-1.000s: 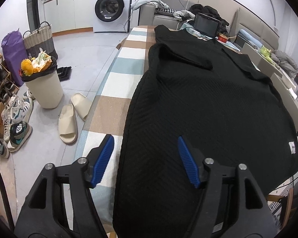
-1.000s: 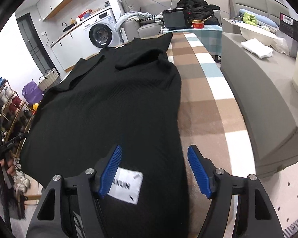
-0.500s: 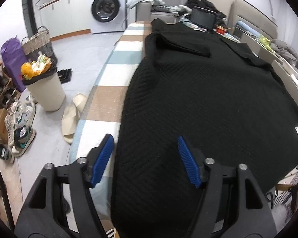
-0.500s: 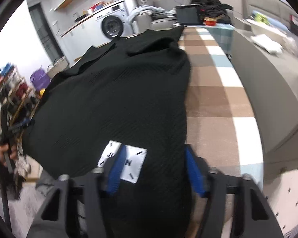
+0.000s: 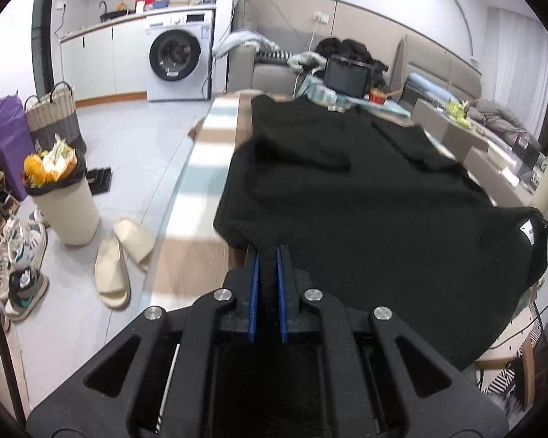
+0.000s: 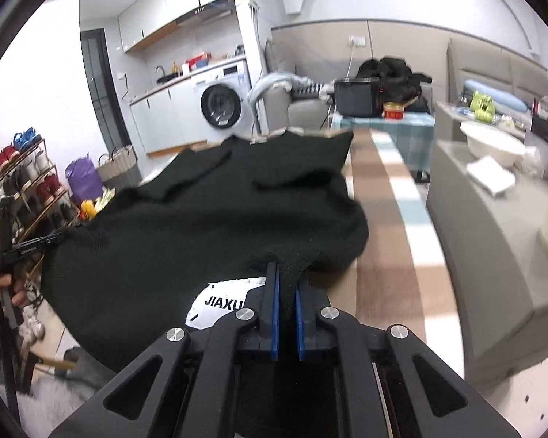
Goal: Fold small clothes
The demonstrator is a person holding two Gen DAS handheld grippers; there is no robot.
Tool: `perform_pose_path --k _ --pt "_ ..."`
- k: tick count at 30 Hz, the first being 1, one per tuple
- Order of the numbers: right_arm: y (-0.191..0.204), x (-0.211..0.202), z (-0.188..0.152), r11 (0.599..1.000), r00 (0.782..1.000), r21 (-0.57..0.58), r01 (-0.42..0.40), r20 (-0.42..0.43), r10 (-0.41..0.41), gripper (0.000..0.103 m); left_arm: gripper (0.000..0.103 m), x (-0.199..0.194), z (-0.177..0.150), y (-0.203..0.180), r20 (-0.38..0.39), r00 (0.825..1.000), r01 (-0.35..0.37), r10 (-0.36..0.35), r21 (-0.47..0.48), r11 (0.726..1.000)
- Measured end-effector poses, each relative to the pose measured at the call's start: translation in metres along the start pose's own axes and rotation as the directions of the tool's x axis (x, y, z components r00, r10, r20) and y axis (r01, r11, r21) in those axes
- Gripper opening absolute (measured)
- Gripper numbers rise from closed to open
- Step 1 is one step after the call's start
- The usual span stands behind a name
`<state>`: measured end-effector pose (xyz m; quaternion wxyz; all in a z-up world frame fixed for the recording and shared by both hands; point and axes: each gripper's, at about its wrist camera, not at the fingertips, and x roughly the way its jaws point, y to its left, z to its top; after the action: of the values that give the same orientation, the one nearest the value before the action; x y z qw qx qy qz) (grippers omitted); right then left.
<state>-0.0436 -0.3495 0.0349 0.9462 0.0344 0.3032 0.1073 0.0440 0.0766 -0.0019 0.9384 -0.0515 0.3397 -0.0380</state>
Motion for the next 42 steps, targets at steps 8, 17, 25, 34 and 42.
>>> perform_pose_path --k 8,17,25,34,42 --pt "-0.020 0.031 0.046 0.983 0.992 0.171 0.065 0.099 -0.082 0.007 0.006 0.028 0.060 0.010 0.076 0.997 0.005 0.000 -0.067 0.998" --pt "-0.049 0.127 0.079 0.959 0.986 0.228 0.168 -0.057 -0.159 0.020 0.007 0.136 0.101 0.025 -0.047 0.999 -0.018 0.012 -0.134 0.991" --pt "-0.090 0.159 0.073 0.960 0.982 0.250 0.123 -0.172 -0.080 0.067 0.074 0.194 0.091 0.037 -0.157 0.984 -0.109 0.086 -0.144 0.984" --pt "-0.072 0.200 0.075 0.986 0.968 0.139 0.095 -0.242 -0.059 0.045 0.031 0.231 0.094 0.031 -0.183 0.983 -0.049 0.028 -0.111 0.993" --pt "-0.051 0.194 0.068 0.994 0.959 0.017 0.112 -0.265 -0.104 0.021 0.015 0.218 0.087 0.009 -0.169 0.985 -0.040 0.037 -0.010 0.999"
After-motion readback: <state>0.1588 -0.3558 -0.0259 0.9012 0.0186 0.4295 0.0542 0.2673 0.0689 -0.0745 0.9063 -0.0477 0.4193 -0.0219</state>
